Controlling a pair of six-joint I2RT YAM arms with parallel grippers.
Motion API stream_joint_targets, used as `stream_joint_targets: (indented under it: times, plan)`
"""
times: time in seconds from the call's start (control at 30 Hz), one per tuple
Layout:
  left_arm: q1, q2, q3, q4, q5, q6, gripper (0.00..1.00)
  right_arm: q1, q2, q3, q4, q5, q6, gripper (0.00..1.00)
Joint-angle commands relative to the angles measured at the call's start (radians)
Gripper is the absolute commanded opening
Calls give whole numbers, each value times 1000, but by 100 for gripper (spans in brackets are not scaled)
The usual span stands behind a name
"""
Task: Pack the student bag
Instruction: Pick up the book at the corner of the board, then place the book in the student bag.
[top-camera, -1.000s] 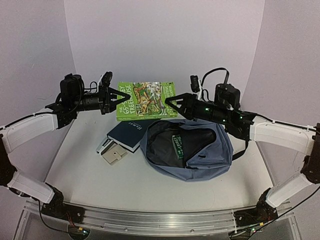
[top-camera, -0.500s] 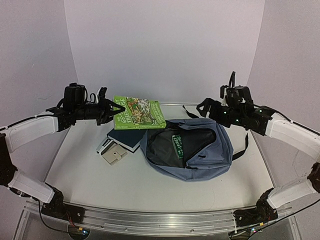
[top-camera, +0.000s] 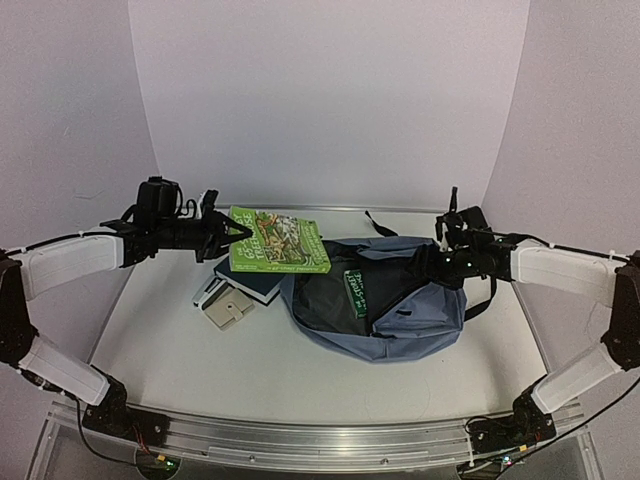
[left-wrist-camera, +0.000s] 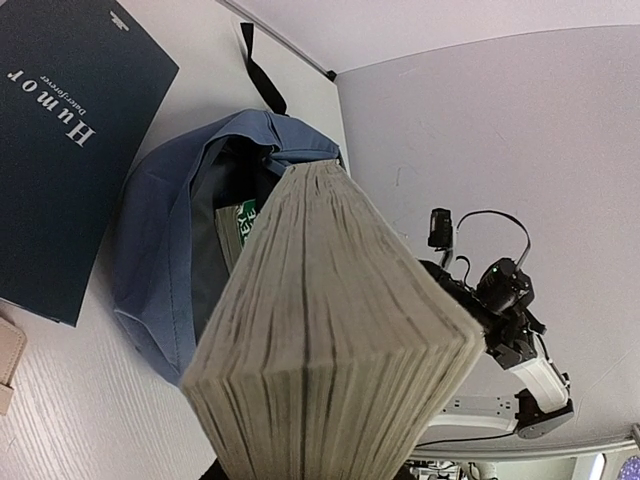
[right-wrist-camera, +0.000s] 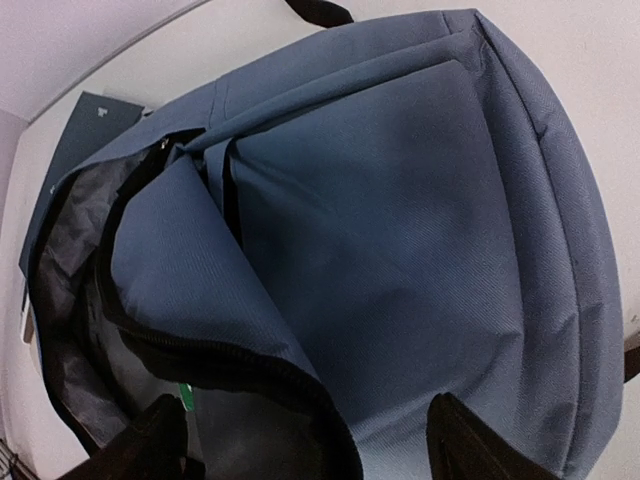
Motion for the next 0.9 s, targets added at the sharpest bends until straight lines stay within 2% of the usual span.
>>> stream_joint_targets:
  times: [0.0,0.1,0.17,0.27,0.53,0.87]
  plan:
    - [-2,-5,13,94,20,-21,0,4,37,14,77,-64,-2,57]
    - [-8,15,5,132,22,-51,0,4,35,39,77,-116,3,29]
    - [-24,39,9,157,21,-67,0,4,14,60,77,-142,15,13]
    - [-56,84,29,198,25,-88,0,4,-39,89,77,-173,39,0]
    - [-121,214,86,294,24,-115,0,5,-161,168,86,-229,86,0]
    - [-205,426,211,369,13,-128,0,23,-158,192,168,-301,120,0]
